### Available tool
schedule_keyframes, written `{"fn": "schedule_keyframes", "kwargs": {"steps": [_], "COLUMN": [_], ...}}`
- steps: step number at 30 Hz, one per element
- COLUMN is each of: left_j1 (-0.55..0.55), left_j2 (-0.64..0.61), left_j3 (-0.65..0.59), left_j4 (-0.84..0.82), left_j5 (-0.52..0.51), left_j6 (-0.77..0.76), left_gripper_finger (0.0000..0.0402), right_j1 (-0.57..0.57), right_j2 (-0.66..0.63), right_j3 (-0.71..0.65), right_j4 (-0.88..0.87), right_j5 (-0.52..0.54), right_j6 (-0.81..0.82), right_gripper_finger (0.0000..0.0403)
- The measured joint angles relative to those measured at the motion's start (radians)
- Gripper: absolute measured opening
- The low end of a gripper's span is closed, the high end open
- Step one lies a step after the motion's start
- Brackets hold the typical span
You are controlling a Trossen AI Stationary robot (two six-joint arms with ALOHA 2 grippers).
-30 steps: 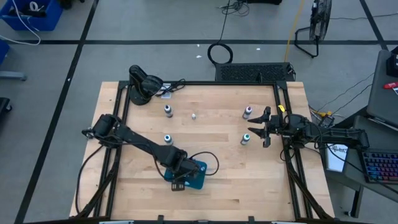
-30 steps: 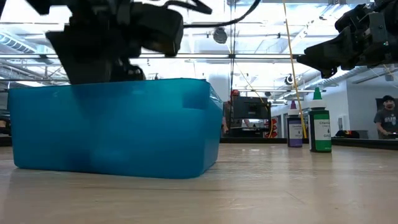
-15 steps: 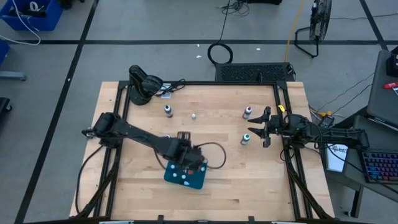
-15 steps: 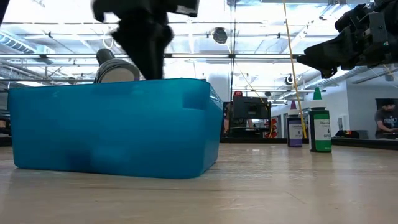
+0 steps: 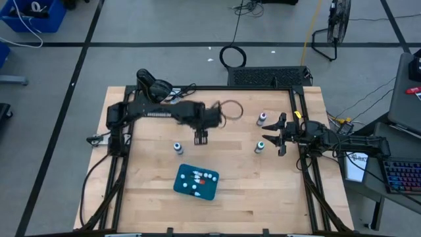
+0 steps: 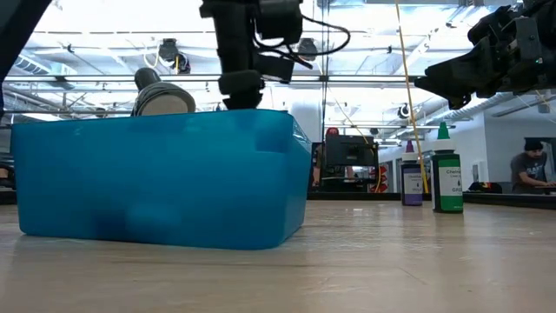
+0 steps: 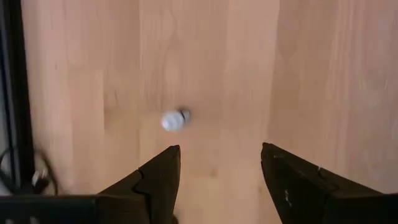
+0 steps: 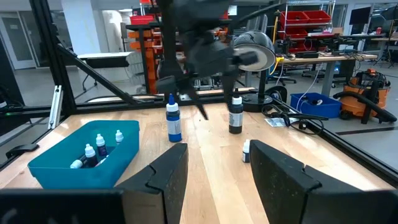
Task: Pick & Place food coloring
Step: Put the small purple coloring bottle into the blue bin
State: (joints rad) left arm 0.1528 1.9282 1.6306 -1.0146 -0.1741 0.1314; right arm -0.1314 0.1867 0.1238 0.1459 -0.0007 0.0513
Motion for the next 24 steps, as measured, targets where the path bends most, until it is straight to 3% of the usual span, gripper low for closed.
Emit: {"fn": "schedule_keyframes", "kwargs": {"steps": [8, 24], "left_j1": [0.121, 0.144], "left_j2": [0.01, 0.216], "left_j3": [0.0, -0.002], "left_j4": [0.119, 0.125], "left_j5": [0.09, 0.106], "left_j6": [0.122, 0.135], "left_gripper_finger": [0.0225, 0.0225], "right_j1": [0.0, 0.0], "right_j2": [0.0, 0.002], "right_j3": [0.0, 0.0], "right_j4": [0.0, 0.0], "right_j5": [0.0, 0.0], "right_j6": [0.0, 0.0], "right_gripper_finger": [0.016, 0.016]}}
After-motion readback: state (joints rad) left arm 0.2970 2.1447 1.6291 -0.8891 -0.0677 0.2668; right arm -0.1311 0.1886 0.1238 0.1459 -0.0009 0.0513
